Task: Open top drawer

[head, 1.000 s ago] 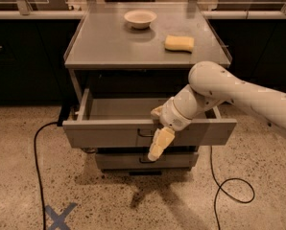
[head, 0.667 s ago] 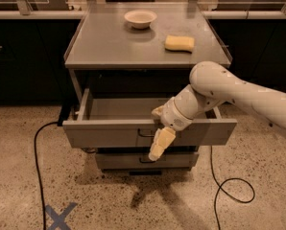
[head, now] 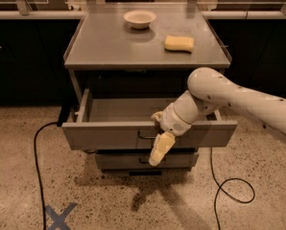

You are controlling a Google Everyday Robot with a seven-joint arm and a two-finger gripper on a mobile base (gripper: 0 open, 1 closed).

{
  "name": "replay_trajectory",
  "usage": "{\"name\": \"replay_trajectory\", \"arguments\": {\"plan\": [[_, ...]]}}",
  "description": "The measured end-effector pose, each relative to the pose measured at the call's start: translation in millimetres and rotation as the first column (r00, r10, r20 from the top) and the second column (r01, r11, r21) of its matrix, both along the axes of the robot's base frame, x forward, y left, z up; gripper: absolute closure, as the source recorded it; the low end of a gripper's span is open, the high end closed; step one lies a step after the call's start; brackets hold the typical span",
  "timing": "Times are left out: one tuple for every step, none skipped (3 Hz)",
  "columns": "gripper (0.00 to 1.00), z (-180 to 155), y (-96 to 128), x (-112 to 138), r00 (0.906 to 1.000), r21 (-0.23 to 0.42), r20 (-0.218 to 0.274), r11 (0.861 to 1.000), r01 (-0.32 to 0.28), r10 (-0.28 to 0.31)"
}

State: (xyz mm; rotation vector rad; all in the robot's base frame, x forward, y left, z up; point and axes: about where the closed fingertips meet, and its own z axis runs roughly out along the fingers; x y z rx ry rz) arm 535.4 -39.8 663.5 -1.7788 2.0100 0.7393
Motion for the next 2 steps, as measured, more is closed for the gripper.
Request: {"name": "replay_trajectory", "arguments": {"plan": [[0.00, 3.4, 0.0, -0.1, 1.0000, 0.000, 0.000, 1.000, 0.000, 0.000], [0.00, 31.2, 0.1, -37.5, 0.9996, 0.048, 0.000, 0.998, -0.029, 0.029]]}}
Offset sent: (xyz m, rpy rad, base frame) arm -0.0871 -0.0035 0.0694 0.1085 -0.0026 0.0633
